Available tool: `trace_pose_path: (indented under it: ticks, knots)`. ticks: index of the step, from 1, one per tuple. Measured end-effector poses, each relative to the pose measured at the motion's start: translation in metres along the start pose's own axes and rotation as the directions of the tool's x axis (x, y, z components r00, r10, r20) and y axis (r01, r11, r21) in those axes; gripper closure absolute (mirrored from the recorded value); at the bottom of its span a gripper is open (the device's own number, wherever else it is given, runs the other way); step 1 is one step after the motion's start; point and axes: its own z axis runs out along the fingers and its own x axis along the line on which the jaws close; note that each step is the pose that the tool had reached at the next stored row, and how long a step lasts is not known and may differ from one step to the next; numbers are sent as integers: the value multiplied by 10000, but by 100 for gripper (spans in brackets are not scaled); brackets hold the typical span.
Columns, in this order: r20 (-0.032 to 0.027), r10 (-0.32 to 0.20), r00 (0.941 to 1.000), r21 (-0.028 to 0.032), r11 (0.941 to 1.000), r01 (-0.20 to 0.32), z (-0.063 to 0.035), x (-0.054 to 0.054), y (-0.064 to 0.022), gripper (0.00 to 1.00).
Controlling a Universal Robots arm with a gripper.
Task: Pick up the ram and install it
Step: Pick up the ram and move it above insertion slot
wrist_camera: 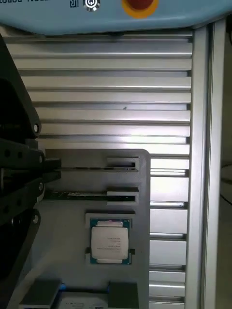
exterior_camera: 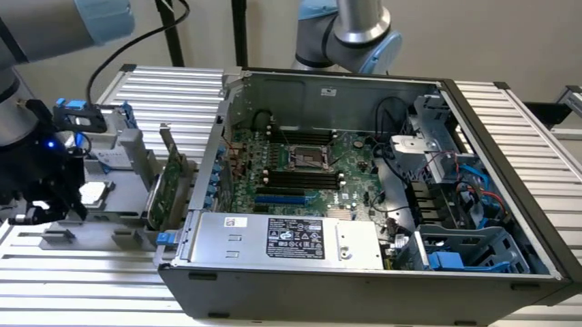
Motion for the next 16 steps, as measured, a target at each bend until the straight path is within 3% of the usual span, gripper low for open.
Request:
trace_pose_path:
  ticks: [8, 16]
  knots:
    - [-1, 1, 10000, -1, 10000, -1, -364, -10, -59, 100]
    - [0, 1, 10000, 0, 10000, -1, -737, -17, -278, 100]
